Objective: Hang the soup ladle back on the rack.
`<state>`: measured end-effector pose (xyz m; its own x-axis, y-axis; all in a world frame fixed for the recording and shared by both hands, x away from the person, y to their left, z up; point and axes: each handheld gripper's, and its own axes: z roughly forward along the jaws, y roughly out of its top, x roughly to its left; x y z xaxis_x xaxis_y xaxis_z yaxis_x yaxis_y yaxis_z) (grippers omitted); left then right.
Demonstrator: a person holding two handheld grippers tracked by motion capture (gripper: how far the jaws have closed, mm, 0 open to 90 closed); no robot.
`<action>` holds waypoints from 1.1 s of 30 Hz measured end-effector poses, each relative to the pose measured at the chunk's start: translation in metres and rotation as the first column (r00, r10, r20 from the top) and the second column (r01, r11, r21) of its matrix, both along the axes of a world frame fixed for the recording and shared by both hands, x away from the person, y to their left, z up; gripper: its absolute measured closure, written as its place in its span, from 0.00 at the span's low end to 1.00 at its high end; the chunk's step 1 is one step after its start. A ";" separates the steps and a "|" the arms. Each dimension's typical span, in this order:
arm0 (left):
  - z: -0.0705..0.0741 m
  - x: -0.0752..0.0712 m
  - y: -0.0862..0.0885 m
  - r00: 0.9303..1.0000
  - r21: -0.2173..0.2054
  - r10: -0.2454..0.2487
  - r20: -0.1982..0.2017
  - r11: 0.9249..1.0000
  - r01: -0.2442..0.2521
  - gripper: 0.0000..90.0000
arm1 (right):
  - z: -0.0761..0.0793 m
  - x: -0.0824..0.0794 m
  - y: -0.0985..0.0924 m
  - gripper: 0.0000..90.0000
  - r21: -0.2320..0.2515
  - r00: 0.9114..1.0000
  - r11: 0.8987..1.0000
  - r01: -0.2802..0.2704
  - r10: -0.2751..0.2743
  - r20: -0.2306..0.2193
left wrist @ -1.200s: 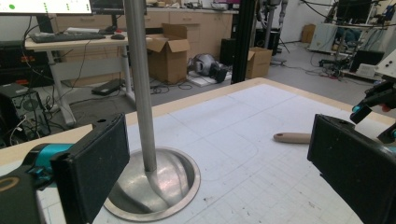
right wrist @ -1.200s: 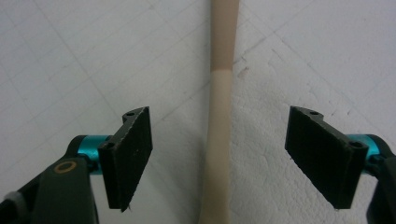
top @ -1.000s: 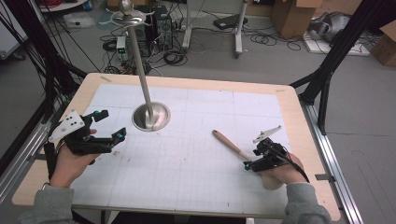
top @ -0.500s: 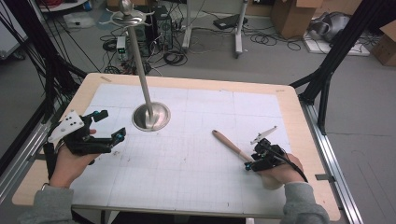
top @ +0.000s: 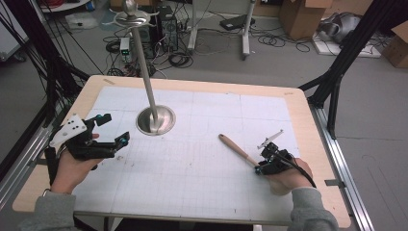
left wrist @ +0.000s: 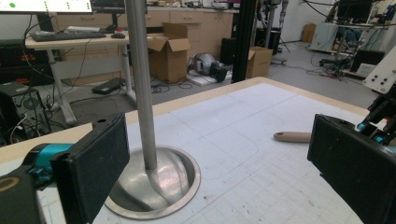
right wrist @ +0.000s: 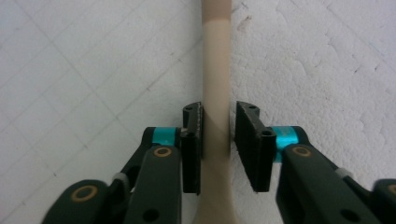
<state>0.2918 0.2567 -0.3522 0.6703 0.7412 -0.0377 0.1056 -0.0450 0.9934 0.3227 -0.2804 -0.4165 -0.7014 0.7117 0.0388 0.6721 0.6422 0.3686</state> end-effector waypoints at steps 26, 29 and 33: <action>0.000 -0.001 0.001 1.000 0.002 0.001 0.003 1.000 -0.001 0.07 | 0.014 -0.002 -0.005 0.86 0.094 0.994 0.996 0.003 -0.013 0.107; 0.000 -0.002 0.001 1.000 -0.003 0.003 0.003 1.000 -0.003 0.07 | 0.017 -0.002 -0.003 0.86 0.106 0.991 0.994 -0.018 0.003 0.137; 0.001 -0.004 0.003 1.000 0.000 0.006 0.004 1.000 -0.006 0.07 | 0.021 -0.001 0.000 0.86 0.132 0.988 0.991 -0.029 0.008 0.154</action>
<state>0.2879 0.2599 -0.3516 0.6661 0.7450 -0.0351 0.1020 -0.0444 0.9938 0.3213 -0.2807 -0.3957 -0.7191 0.6945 0.0238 0.5897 0.5918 0.5496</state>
